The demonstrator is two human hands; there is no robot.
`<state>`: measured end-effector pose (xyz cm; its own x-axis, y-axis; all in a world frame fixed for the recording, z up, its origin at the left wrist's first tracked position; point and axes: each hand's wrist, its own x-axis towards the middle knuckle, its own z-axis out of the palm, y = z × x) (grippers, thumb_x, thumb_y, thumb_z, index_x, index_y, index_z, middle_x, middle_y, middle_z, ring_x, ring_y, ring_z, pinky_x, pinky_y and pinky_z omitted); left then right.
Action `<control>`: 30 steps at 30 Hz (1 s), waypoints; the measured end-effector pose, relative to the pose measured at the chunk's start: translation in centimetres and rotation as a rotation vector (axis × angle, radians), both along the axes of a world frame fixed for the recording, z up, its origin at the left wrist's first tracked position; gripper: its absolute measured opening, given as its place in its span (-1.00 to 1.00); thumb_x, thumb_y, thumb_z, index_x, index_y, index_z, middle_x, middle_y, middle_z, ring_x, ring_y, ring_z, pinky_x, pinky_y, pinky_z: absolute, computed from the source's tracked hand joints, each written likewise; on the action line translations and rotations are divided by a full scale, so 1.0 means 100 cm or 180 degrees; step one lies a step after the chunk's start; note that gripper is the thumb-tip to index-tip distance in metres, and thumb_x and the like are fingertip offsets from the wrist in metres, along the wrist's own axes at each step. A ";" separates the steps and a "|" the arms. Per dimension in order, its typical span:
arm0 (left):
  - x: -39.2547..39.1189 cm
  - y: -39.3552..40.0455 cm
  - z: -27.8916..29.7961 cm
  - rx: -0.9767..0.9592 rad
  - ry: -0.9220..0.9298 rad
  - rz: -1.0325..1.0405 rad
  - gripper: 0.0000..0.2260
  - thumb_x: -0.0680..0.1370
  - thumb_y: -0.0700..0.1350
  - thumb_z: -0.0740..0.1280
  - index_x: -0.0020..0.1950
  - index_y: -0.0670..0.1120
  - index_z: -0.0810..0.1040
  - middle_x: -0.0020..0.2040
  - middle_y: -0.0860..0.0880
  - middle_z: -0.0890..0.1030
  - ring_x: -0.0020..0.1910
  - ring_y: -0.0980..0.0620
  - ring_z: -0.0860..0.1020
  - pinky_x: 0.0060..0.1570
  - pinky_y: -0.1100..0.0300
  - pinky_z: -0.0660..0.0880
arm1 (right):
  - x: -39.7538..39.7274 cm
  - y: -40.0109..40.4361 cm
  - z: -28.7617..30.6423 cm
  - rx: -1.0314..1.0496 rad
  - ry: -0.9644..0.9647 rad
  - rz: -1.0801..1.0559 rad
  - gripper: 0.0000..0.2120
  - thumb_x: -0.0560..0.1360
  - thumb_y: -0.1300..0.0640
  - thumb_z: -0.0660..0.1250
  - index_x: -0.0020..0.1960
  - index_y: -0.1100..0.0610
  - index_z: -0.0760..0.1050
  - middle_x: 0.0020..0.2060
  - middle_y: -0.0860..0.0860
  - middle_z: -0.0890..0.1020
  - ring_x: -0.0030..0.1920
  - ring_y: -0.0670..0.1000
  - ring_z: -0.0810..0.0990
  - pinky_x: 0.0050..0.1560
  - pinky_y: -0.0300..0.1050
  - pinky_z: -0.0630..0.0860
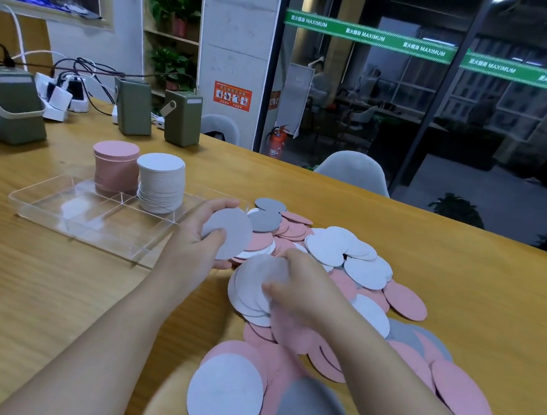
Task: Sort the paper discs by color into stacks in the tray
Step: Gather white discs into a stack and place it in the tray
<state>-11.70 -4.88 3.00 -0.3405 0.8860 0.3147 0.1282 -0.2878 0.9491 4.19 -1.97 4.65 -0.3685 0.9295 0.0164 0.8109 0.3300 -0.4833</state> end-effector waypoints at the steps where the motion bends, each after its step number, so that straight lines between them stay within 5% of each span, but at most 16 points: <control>1: 0.000 0.000 0.000 0.0010 0.0014 -0.0012 -0.55 0.55 -0.36 0.14 0.04 0.23 0.51 0.10 0.26 0.42 0.00 0.15 0.49 -0.23 0.06 0.63 | 0.004 0.000 0.002 -0.0067 0.0242 0.0052 -0.82 0.46 0.15 0.28 0.04 0.15 0.41 -0.15 0.00 0.49 -0.09 0.06 0.51 -0.18 -0.11 0.42; 5: -0.001 0.001 -0.003 0.0005 -0.0011 -0.0063 -0.55 0.53 -0.32 0.16 0.01 0.27 0.53 0.13 0.23 0.44 0.04 0.11 0.50 -0.20 0.05 0.63 | 0.022 -0.001 0.009 -0.0170 0.1093 0.0257 -0.86 0.48 0.19 0.28 0.00 0.02 0.43 -0.24 -0.11 0.49 -0.32 -0.15 0.43 -0.41 -0.36 0.30; 10: 0.000 0.001 -0.004 0.0018 0.0049 -0.0127 -0.56 0.50 -0.26 0.18 -0.03 0.34 0.54 0.11 0.23 0.46 0.02 0.09 0.51 -0.19 -0.03 0.63 | 0.032 0.001 0.003 -0.0073 0.2113 0.0257 -0.92 0.48 0.22 0.34 -0.07 0.07 0.49 -0.18 0.00 0.61 -0.19 0.01 0.57 -0.12 -0.04 0.50; 15: 0.006 -0.001 -0.001 -0.0009 -0.0068 -0.0177 -0.55 0.55 -0.33 0.16 0.02 0.26 0.52 0.03 0.35 0.43 -0.10 0.33 0.52 -0.20 0.04 0.64 | 0.038 0.003 0.001 -0.0099 0.2853 -0.0019 -0.88 0.51 0.26 0.32 -0.05 0.06 0.47 -0.12 -0.01 0.63 -0.12 -0.06 0.60 -0.06 -0.11 0.54; 22: 0.025 -0.004 -0.004 -0.0273 -0.0499 -0.0886 -0.66 0.63 -0.29 0.10 0.14 0.15 0.46 0.18 0.03 0.47 -0.05 -0.02 0.59 -0.28 0.09 0.62 | 0.053 0.003 -0.013 -0.0251 0.2688 -0.0298 -0.86 0.52 0.17 0.31 0.06 0.04 0.45 0.01 -0.03 0.63 0.03 -0.05 0.61 0.06 -0.08 0.56; 26: 0.043 -0.004 -0.013 -0.0338 -0.0316 -0.1173 -0.78 0.64 -0.13 0.16 0.15 0.17 0.48 0.11 0.13 0.53 0.00 0.10 0.60 -0.21 0.05 0.61 | 0.055 -0.005 -0.021 0.0130 0.2476 -0.0413 -0.84 0.52 0.17 0.31 0.04 -0.04 0.44 -0.05 -0.21 0.59 -0.09 -0.37 0.54 -0.14 -0.49 0.44; 30: 0.055 -0.008 -0.018 -0.0091 0.0402 -0.1409 -0.67 0.56 -0.14 0.32 0.27 0.14 0.37 0.10 0.28 0.56 0.12 0.29 0.53 0.05 0.37 0.47 | 0.044 -0.011 -0.031 0.0214 0.2241 -0.0352 -0.70 0.50 0.03 0.31 0.21 0.03 0.44 0.10 -0.17 0.56 0.12 -0.23 0.51 0.16 -0.23 0.45</control>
<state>-6.23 -5.68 1.24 0.1122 0.9464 0.3028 0.1139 -0.3150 0.9422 8.59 -3.08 1.51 -0.1530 0.9494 0.2744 0.3443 0.3115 -0.8857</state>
